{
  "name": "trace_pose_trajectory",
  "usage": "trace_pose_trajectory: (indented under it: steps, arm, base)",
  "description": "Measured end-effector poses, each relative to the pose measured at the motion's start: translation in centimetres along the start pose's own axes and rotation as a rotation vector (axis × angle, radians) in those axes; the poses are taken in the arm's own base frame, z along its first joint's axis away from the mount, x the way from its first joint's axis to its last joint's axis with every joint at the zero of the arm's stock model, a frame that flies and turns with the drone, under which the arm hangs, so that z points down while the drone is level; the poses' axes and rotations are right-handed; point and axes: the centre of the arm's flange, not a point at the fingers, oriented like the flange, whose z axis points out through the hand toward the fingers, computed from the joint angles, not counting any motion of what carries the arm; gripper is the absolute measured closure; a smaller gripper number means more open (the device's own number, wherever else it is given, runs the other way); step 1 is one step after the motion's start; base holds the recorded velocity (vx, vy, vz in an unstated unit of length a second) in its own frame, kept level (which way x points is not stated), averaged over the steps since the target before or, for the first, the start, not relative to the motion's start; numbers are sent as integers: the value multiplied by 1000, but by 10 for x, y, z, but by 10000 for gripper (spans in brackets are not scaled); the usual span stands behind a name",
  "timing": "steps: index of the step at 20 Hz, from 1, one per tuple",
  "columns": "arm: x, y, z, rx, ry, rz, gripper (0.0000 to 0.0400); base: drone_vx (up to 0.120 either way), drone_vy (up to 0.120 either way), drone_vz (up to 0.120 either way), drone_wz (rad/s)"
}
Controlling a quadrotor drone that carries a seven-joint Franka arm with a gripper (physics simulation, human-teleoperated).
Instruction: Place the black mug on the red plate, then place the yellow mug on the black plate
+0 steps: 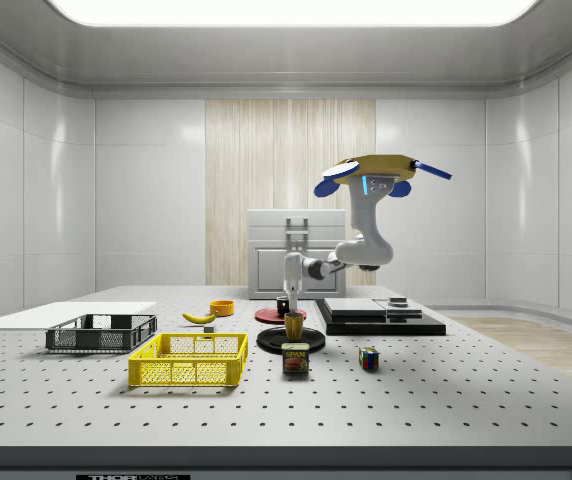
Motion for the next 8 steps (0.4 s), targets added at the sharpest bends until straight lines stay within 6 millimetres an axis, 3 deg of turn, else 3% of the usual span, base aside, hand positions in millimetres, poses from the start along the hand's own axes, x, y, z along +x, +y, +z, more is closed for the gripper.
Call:
trace_pose_trajectory:
  steps: [8]
  arm:
    - [0, 0, -15, 0, 0, 0, 2]
  base:
    - [0, 0, 0, 0]
